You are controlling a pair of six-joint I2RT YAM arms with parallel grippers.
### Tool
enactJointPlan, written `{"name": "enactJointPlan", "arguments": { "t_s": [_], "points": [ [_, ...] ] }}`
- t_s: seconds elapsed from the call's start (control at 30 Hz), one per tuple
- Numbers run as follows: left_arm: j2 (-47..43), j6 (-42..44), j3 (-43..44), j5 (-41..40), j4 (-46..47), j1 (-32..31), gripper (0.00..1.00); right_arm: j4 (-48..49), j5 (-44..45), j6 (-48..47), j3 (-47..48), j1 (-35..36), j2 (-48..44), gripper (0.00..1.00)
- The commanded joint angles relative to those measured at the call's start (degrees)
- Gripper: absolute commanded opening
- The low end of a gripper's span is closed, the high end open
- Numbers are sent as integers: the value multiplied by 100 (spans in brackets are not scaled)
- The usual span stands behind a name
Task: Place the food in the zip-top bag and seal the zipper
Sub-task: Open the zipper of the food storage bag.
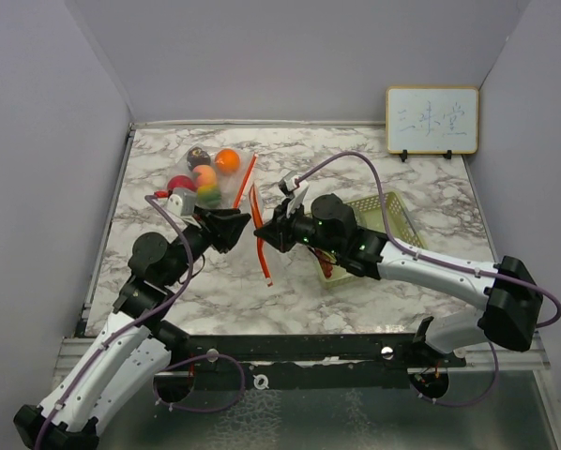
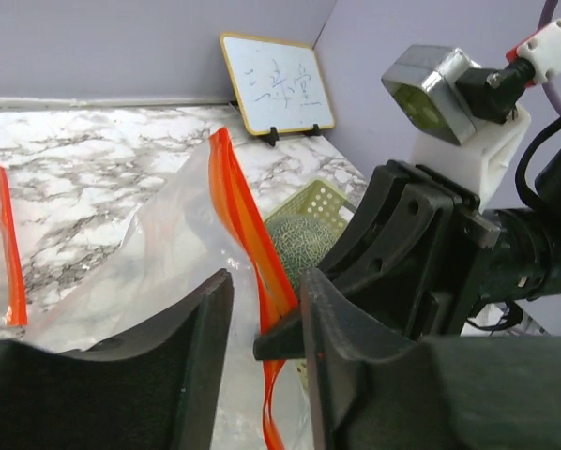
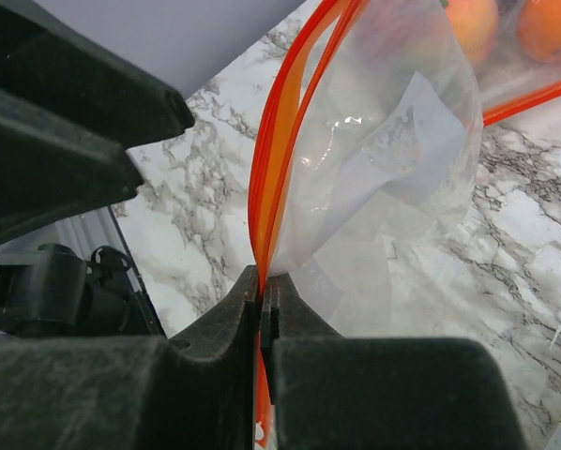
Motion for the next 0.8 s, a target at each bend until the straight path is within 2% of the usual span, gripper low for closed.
{"name": "enactJointPlan", "arguments": {
  "t_s": [0.0, 0.07, 0.2, 0.4, 0.53, 0.77],
  "points": [
    [377, -378, 72, 21, 821, 19, 33, 213, -306, -178, -117, -1, -260, 2],
    [565, -441, 44, 151, 892, 14, 27, 201, -322, -197, -105, -1, -278, 2],
    [736, -533, -91, 261, 983, 15, 25, 207, -332, -207, -122, -3, -313, 2],
    [754, -680, -232, 256, 1200, 19, 47, 259, -400, -207, -127, -3, -263, 2],
    [835, -767, -249, 414, 1320, 18, 52, 272, -421, -216, -92, -2, -213, 2],
    [986, -665, -297, 489, 1264, 20, 31, 281, -465, -235, -87, -1, -242, 2]
  ]
}}
